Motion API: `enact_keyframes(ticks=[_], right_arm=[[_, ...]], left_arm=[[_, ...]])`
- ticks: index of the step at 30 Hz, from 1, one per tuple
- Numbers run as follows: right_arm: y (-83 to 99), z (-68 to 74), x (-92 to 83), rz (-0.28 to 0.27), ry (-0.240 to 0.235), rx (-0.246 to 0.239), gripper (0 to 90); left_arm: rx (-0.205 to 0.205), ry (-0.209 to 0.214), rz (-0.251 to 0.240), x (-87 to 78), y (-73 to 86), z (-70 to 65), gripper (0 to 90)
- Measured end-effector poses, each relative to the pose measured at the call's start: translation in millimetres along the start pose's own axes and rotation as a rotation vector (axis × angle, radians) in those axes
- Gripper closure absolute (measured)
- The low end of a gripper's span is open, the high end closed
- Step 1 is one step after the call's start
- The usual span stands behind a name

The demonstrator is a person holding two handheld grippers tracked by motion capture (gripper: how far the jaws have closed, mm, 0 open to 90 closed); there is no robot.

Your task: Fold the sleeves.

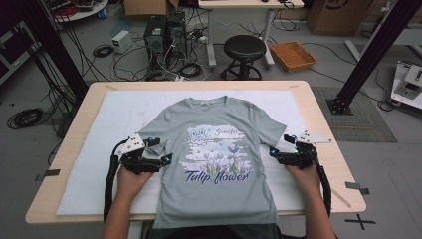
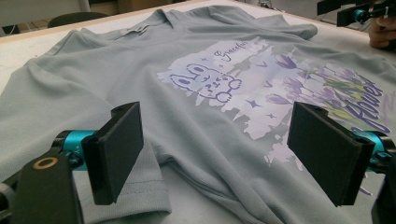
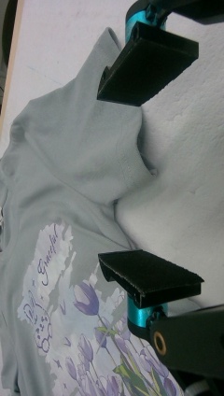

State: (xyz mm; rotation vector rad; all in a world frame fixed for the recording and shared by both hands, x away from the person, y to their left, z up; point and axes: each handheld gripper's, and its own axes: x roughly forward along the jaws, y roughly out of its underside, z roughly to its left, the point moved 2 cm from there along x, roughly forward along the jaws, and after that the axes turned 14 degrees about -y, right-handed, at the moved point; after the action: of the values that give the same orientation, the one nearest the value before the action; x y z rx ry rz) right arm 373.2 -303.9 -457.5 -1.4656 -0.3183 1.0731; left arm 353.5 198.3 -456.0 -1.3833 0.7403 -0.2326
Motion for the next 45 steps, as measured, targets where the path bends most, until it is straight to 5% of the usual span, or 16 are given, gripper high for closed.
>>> enact_keyframes(ticks=[12, 20, 25, 45], right_arm=[[0.0, 0.7, 0.5, 0.002, 0.019, -0.013, 19.0], [-0.5, -4.4, -2.9, -0.028, -0.006, 0.041, 18.9], [-3.1, -8.8, -8.1, -0.029, 0.020, 0.069, 19.0], [-58.9, -32.7, -1.4, 0.044, 0.045, 0.065, 19.0]], left_arm=[[0.008, 0.000, 0.003, 0.1, 0.0, -1.0, 18.4], [0.010, -0.002, 0.003, 0.2, -0.2, -1.0, 18.3], [0.012, -0.002, 0.002, 0.4, -0.2, -1.5, 18.3], [0.006, -0.005, 0.003, 0.2, -0.2, -0.6, 18.4]])
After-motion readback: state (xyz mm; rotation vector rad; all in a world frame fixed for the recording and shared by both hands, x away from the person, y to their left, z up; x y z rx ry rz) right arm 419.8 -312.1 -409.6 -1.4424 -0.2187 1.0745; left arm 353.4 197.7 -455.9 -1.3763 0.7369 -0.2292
